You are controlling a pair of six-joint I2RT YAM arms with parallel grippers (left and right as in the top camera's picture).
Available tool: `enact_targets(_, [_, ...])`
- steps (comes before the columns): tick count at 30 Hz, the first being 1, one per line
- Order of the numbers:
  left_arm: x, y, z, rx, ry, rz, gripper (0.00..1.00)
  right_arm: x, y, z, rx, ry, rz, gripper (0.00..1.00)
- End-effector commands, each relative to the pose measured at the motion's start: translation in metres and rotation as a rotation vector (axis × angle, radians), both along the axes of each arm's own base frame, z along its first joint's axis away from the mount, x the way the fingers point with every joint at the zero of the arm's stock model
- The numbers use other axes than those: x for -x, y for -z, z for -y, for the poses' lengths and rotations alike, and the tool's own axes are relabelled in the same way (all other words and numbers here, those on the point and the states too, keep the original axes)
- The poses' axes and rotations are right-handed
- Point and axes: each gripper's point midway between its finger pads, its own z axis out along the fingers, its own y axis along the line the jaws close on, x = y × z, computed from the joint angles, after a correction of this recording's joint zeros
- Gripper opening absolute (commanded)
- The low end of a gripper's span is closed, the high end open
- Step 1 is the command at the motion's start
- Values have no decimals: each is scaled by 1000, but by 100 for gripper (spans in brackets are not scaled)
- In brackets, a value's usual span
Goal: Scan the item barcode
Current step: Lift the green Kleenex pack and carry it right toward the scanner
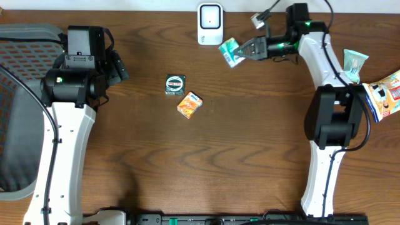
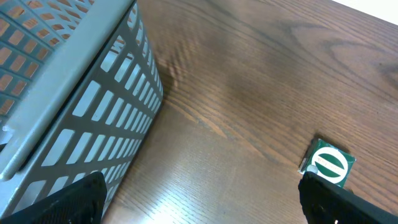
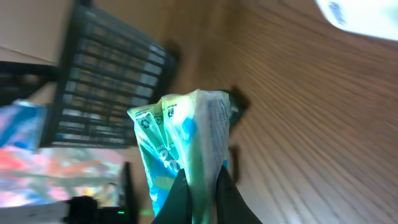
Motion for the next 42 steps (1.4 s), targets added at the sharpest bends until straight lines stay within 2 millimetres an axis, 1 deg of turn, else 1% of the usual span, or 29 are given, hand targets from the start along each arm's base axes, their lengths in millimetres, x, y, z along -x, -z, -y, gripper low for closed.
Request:
enact_targets(1, [0, 0, -3, -18, -1, -7, 98, 12, -49, -3, -236, -68, 40, 1])
enact_targets(3, [0, 0, -3, -18, -1, -7, 98, 15, -63, -1, -312, -90, 58, 1])
enact_targets(4, [0, 0, -3, -18, -1, -8, 98, 15, -65, -1, -324, -94, 57, 1])
enact_targets(22, [0, 0, -3, -18, -1, -8, 98, 17, -65, -6, -325, -98, 16, 1])
enact_targets(27, [0, 0, -3, -18, -1, -7, 98, 19, -65, -9, -327, -88, -68, 1])
enact_targets(34, [0, 0, -3, -18, -1, -8, 98, 23, -65, -20, -324, -79, -258, 1])
enact_targets(42, [0, 0, -3, -18, -1, -8, 98, 23, -65, -21, -323, -79, -271, 1])
